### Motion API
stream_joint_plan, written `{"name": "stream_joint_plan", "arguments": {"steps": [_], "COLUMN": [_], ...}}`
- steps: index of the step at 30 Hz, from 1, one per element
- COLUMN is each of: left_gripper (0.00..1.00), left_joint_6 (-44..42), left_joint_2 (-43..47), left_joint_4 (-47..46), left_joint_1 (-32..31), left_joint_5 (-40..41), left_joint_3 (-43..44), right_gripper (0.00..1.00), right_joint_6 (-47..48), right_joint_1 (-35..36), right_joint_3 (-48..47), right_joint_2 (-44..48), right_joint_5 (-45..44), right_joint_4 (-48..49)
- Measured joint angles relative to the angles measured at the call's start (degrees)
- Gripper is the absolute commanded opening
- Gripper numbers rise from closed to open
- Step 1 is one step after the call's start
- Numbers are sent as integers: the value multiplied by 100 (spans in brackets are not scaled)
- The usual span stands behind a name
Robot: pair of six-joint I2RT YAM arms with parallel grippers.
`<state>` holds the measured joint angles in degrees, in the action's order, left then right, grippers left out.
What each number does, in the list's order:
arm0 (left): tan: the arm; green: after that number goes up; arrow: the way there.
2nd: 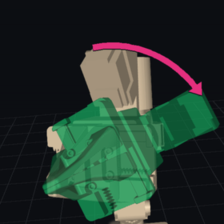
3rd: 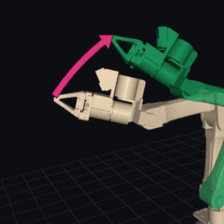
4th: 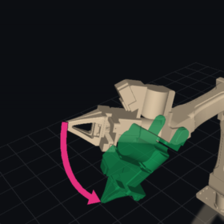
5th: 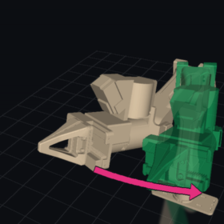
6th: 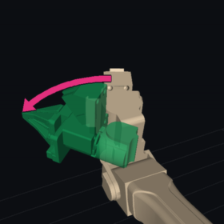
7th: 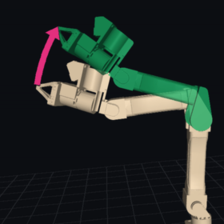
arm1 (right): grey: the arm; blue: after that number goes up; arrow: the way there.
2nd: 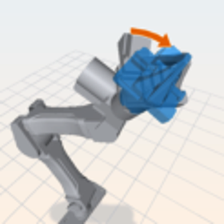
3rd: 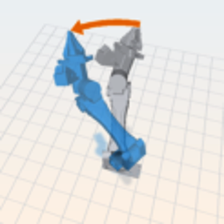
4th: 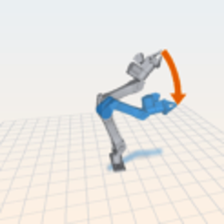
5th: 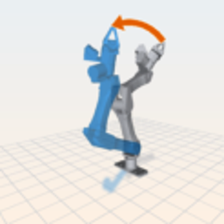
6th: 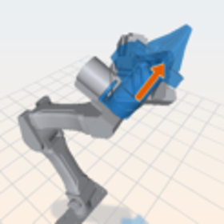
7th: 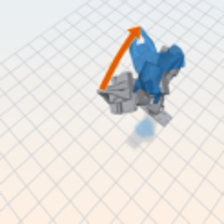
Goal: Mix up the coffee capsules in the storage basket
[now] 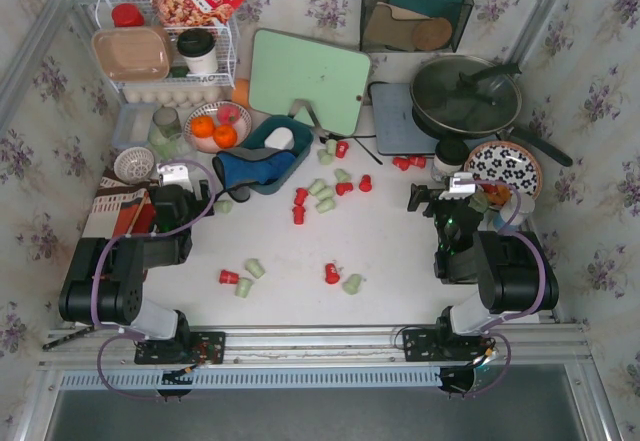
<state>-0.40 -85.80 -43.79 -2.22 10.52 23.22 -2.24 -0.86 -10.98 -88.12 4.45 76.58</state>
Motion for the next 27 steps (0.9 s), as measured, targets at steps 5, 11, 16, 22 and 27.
{"name": "stream_joint_plan", "arguments": {"steps": [5, 11, 16, 22, 27], "left_gripper": [100, 100, 100, 100, 100], "left_joint_6": [0, 0, 0, 0, 0], "left_joint_2": [0, 0, 0, 0, 0], "left_joint_4": [0, 0, 0, 0, 0], "left_joint_1": [0, 0, 0, 0, 0], "left_joint_5": [0, 0, 0, 0, 0], "left_joint_3": [0, 0, 0, 0, 0], "right_gripper": [100, 100, 100, 100, 100], "right_joint_6": [0, 0, 0, 2, 2], "right_joint_1": [0, 0, 0, 4, 122], "right_joint_3": [0, 0, 0, -15, -44], "right_joint_2": [0, 0, 0, 0, 90], "right_joint_5": [0, 0, 0, -2, -192], "right_joint_4": [0, 0, 0, -22, -186]}}
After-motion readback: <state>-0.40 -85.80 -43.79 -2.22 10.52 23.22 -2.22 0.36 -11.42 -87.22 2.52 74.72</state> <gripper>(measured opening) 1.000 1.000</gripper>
